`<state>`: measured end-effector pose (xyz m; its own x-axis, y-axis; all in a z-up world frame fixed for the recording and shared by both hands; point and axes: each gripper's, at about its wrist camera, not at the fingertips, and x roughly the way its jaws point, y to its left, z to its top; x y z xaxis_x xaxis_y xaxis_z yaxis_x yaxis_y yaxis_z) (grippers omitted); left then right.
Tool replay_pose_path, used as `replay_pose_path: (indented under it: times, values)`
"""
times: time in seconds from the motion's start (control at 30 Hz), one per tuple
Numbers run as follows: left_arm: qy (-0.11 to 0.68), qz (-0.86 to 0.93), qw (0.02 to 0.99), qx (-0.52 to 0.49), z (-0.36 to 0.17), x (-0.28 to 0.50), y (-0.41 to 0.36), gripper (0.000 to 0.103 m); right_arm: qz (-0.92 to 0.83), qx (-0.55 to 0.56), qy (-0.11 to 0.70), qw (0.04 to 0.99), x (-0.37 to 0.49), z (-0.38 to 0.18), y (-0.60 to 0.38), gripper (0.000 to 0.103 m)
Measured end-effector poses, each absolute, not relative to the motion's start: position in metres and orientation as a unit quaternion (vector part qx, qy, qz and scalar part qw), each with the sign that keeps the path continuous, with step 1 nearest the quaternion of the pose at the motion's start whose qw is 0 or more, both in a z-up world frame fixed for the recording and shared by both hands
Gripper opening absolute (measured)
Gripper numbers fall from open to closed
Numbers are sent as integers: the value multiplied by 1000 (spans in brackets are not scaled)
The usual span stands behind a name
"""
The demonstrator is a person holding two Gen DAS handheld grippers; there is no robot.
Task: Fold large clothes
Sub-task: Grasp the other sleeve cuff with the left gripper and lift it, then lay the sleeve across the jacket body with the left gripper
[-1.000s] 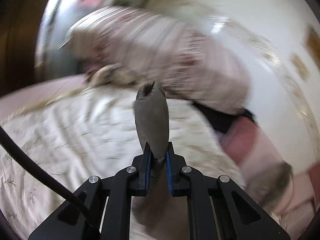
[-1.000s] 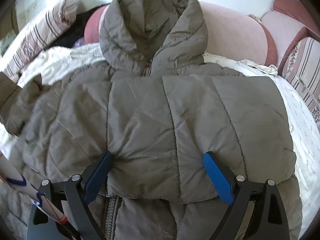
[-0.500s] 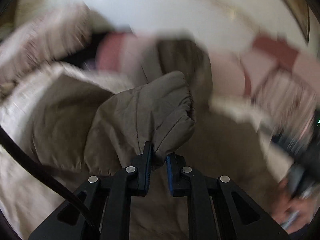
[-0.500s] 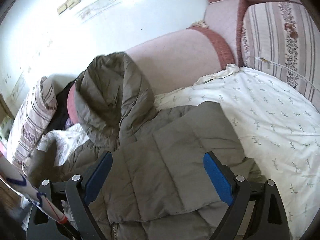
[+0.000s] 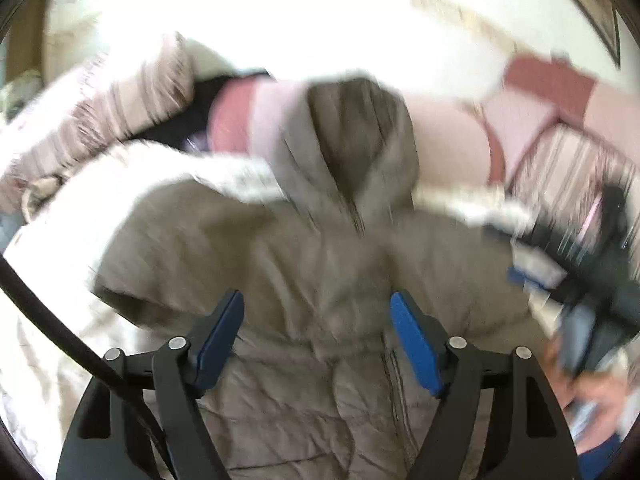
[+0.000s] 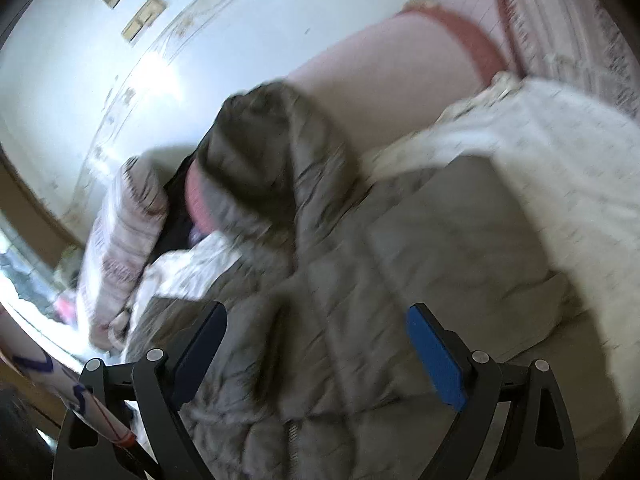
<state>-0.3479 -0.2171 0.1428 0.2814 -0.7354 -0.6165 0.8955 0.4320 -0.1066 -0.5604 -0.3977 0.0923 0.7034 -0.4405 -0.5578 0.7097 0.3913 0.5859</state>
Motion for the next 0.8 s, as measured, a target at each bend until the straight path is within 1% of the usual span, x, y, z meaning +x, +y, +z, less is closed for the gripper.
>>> replay_pose_path:
  times: [0.07, 0.1, 0.17, 0.23, 0.33, 0.43, 0.5, 0.53, 0.57, 0.6, 0.63, 0.67, 0.73, 0.8]
  values:
    - [289, -496, 813, 100, 161, -324, -200, 76, -321, 442, 166, 821, -550, 85, -395, 93]
    - [284, -482, 824, 94, 162, -315, -196, 79, -306, 453, 174, 819, -543, 79, -395, 90]
    - [285, -440, 847, 86, 154, -286, -185, 80, -284, 467, 189, 816, -533, 69, -394, 83]
    - [310, -408, 856, 73, 136, -248, -179, 79, -260, 484, 204, 810, -522, 56, -393, 73]
    - [361, -363, 859, 29, 113, -194, -168, 79, -244, 505, 222, 798, -507, 37, -393, 72]
    - [414, -358, 835, -55, 104, -151, -152, 79, -225, 521, 220, 793, -498, 24, -393, 71]
    - [431, -360, 822, -91, 101, -137, -143, 79, -211, 525, 214, 797, -493, 22, -392, 71]
    - [436, -357, 820, -96, 100, -133, -141, 79, -204, 528, 211, 797, -490, 20, -392, 70]
    - [438, -353, 821, -95, 98, -131, -142, 79, -196, 533, 207, 797, -487, 17, -391, 65]
    - [439, -351, 822, -92, 97, -131, -143, 79, -187, 536, 207, 797, -483, 14, -389, 53]
    - [441, -352, 821, -87, 95, -132, -145, 79, -181, 536, 212, 797, -478, 12, -388, 35]
    - [442, -355, 819, -82, 94, -135, -148, 79, -174, 535, 218, 797, -474, 11, -387, 29]
    - [444, -366, 815, -68, 91, -142, -154, 79, -176, 522, 229, 803, -471, 13, -383, 22]
    - [444, -375, 812, -50, 88, -148, -163, 79, -203, 498, 224, 813, -477, 25, -383, 20]
